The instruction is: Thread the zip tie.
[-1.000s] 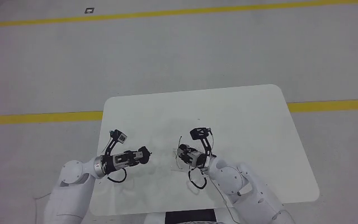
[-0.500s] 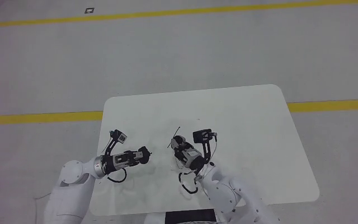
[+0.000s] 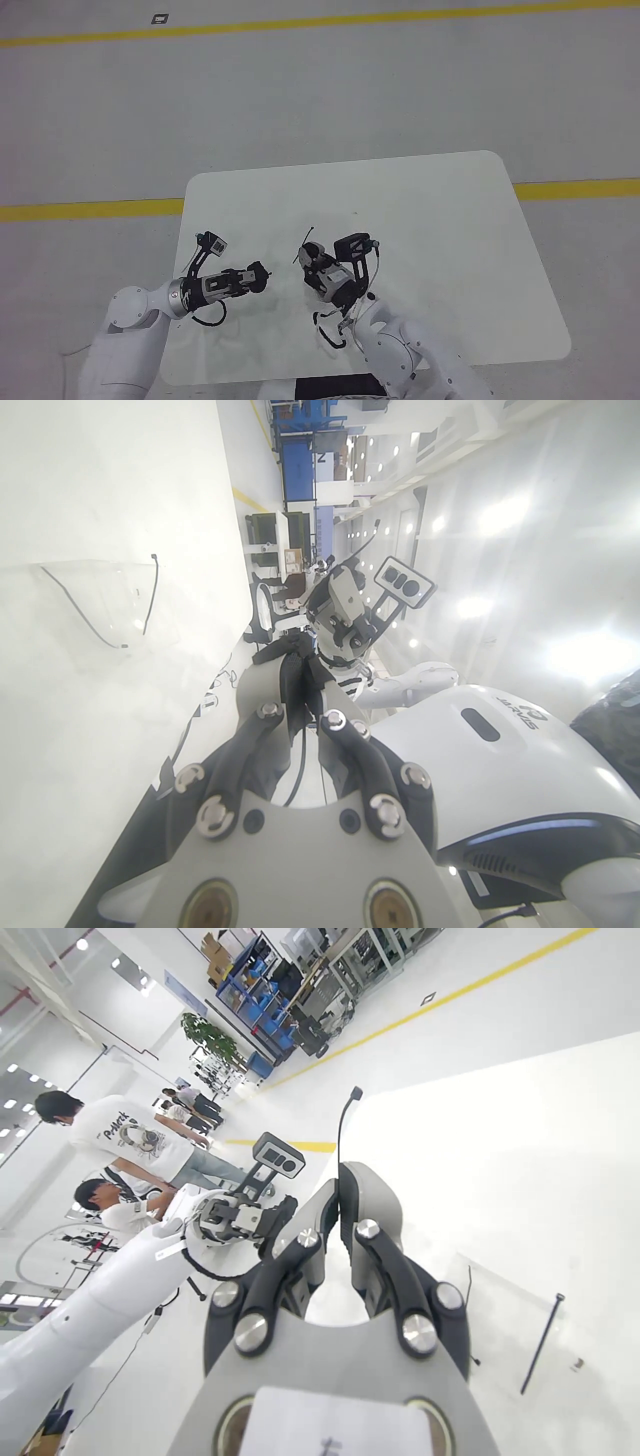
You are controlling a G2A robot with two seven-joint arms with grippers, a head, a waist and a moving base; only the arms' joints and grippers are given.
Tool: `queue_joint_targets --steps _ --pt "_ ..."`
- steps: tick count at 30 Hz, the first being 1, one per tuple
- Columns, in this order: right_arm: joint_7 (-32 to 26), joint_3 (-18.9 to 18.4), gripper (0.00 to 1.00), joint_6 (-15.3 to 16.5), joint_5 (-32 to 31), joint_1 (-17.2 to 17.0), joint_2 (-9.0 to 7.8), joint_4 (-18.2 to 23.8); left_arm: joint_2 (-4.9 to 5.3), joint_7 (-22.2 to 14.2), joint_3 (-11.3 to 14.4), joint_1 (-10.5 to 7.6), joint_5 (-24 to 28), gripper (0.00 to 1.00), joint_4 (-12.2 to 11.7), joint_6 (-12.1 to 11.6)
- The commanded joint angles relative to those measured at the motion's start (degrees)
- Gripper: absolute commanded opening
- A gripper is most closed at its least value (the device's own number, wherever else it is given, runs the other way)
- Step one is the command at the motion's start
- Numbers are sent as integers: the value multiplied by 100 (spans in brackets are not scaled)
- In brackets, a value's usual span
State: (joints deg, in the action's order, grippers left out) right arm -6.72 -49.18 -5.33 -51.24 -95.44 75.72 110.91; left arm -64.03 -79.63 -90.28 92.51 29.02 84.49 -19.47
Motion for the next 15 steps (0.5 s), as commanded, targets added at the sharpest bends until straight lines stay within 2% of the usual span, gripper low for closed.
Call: queue_joint_targets --steps 1,9,11,15 --pt "14 90 0 -57 -222 14 6 5 -7 168 86 1 -13 0 44 43" --pt "137 331 0 -234 -575 20 42 -3 -8 399 469 -92 20 0 -58 -1" --pt "173 328 0 -296 -792 34 36 -5 -2 438 514 -128 -5 0 -84 -1" --pt "173 328 0 -296 -792 34 36 -5 0 444 522 -133 -4 0 -87 -1"
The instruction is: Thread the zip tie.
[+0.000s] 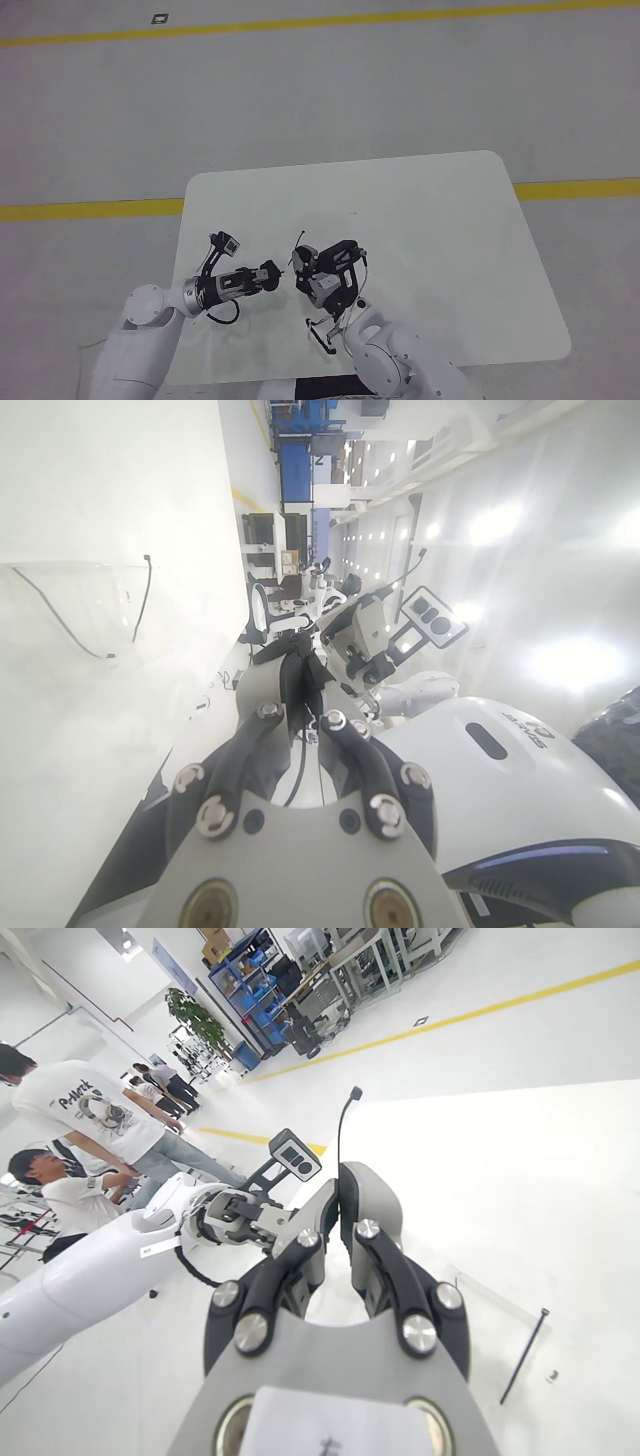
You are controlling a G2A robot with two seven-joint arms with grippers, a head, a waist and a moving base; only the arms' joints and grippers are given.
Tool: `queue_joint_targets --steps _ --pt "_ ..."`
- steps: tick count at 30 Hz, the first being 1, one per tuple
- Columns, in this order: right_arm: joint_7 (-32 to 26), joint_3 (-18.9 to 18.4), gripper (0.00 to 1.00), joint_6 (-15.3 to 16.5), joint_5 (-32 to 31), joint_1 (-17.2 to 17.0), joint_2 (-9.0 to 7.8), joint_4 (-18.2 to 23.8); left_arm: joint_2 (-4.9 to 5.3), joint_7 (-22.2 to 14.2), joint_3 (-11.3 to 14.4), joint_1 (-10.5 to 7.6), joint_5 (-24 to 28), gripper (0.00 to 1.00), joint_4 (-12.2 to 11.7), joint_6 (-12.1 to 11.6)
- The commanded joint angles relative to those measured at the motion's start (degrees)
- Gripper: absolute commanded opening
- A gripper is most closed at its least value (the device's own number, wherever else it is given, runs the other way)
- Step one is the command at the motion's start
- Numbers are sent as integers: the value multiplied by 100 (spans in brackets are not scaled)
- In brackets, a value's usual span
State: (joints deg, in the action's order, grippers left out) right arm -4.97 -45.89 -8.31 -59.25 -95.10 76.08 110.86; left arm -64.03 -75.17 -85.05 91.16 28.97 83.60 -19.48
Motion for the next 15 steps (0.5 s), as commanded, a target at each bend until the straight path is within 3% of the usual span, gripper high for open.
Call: queue_joint_targets --steps 1,15 --pt "-2 0 0 3 10 0 0 0 0 -2 -2 1 1 0 1 0" --pt "-198 227 0 -64 -470 56 26 -44 0 -2 -2 1 1 0 1 0"
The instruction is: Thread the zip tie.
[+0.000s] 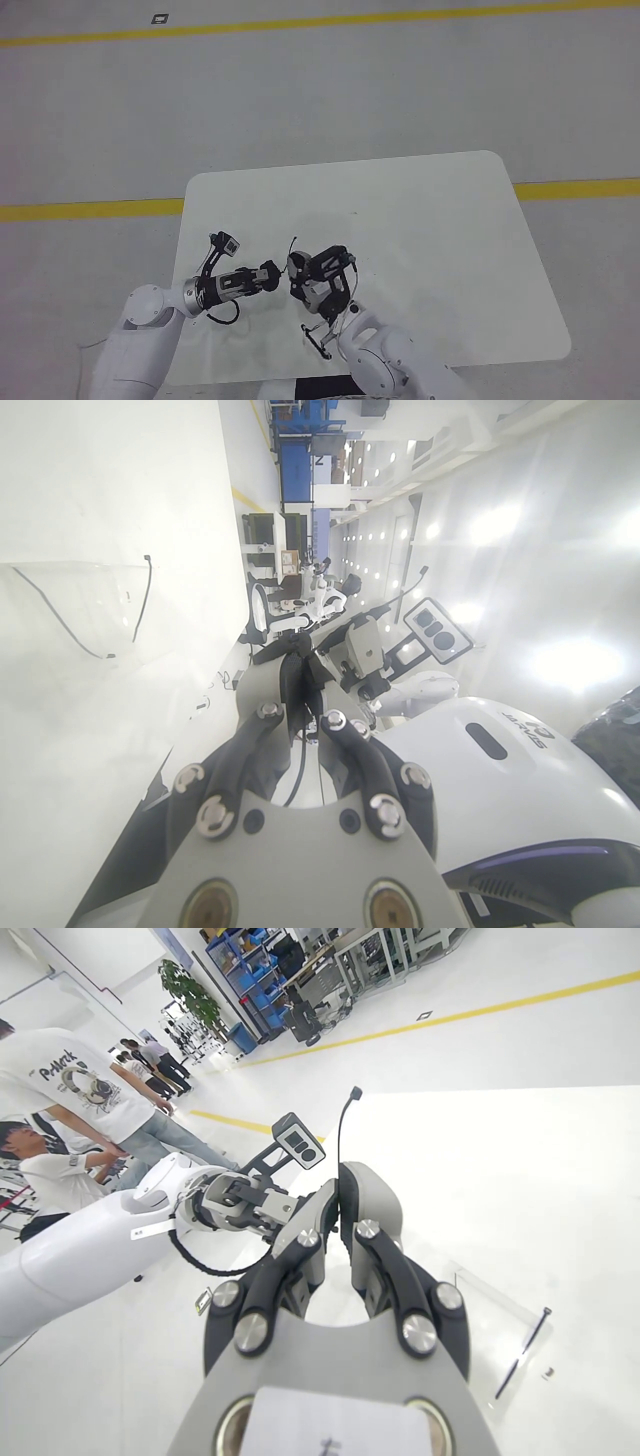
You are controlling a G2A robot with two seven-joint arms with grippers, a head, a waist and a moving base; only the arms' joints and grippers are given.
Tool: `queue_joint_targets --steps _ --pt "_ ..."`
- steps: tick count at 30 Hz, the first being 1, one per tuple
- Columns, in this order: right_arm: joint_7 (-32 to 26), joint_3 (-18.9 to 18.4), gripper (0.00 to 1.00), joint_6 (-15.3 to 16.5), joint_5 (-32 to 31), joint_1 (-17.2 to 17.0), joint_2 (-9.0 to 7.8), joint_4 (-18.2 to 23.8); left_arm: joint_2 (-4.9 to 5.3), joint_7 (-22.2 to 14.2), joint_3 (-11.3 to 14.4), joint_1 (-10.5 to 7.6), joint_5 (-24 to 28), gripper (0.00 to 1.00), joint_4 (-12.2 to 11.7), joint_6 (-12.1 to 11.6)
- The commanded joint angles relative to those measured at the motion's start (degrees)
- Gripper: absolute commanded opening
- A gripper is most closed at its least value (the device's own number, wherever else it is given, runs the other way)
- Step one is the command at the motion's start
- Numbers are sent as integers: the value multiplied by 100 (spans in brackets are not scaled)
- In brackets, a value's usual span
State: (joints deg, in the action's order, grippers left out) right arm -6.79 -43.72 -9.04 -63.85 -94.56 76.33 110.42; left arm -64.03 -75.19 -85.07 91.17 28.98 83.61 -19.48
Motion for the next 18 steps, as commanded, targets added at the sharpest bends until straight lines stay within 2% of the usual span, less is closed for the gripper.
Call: queue_joint_targets --steps 1,18 --pt "-37 13 0 8 -36 5 1 0 0 0 0 0 0 0 0 0" --pt "-66 37 0 -52 -126 -4 27 -45 0 0 0 0 0 0 0 0"
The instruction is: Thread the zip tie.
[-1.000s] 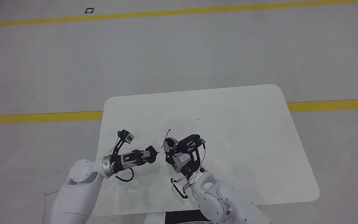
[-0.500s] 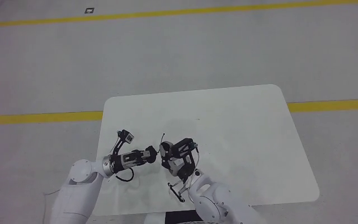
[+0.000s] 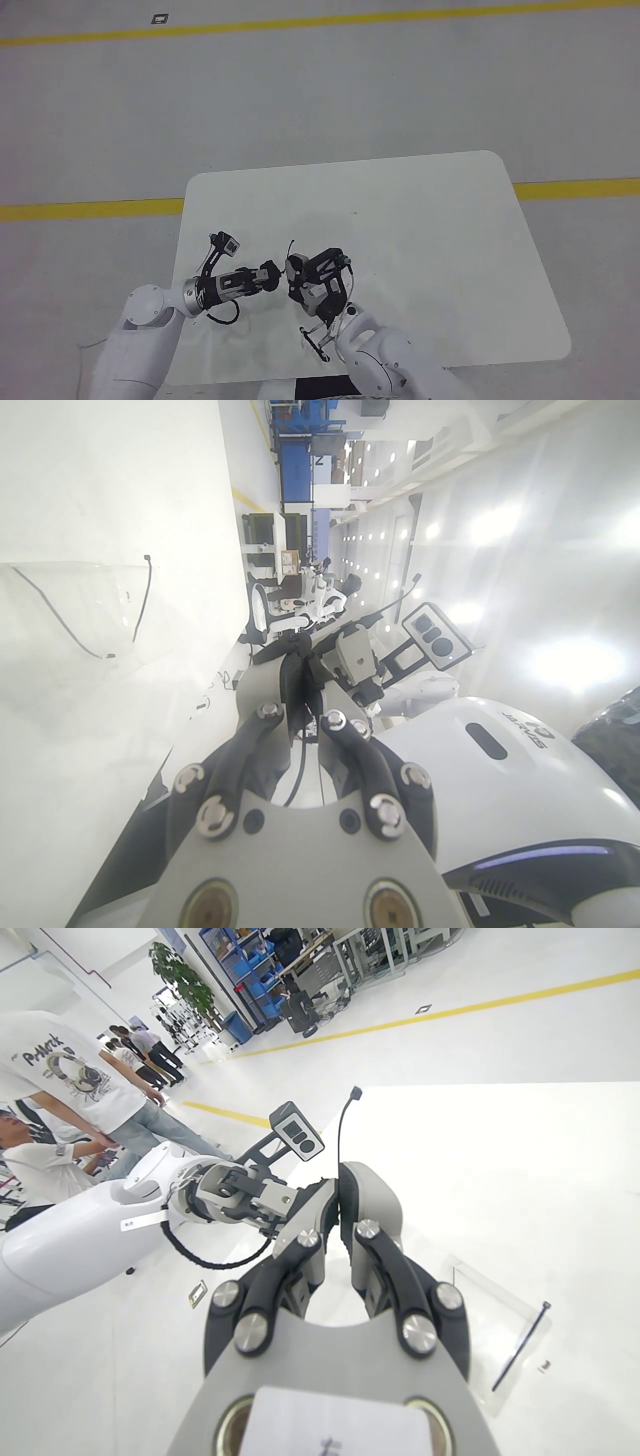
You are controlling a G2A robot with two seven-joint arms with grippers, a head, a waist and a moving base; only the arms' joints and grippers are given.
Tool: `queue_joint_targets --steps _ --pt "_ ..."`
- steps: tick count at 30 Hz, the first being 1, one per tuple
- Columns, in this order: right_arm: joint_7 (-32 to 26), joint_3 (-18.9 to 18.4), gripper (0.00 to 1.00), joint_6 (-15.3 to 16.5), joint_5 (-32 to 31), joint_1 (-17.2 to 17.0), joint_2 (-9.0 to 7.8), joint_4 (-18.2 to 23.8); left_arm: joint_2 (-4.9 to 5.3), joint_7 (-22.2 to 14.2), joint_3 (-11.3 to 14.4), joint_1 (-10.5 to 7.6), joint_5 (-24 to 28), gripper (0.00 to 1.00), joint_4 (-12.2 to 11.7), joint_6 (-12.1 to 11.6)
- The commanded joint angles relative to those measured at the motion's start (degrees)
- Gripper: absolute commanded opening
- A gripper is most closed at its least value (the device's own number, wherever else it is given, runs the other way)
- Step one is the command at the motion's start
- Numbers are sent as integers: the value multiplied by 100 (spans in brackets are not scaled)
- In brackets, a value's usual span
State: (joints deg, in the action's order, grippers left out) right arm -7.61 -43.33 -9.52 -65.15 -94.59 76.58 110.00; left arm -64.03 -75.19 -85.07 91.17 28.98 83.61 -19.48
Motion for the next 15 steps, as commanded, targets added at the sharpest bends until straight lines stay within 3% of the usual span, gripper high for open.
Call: queue_joint_targets --steps 1,15 --pt "43 -6 0 -9 0 -1 4 -4 0 0 0 0 0 0 0 0" --pt "61 4 0 -28 0 32 36 -102 0 0 0 0 0 0 0 0"
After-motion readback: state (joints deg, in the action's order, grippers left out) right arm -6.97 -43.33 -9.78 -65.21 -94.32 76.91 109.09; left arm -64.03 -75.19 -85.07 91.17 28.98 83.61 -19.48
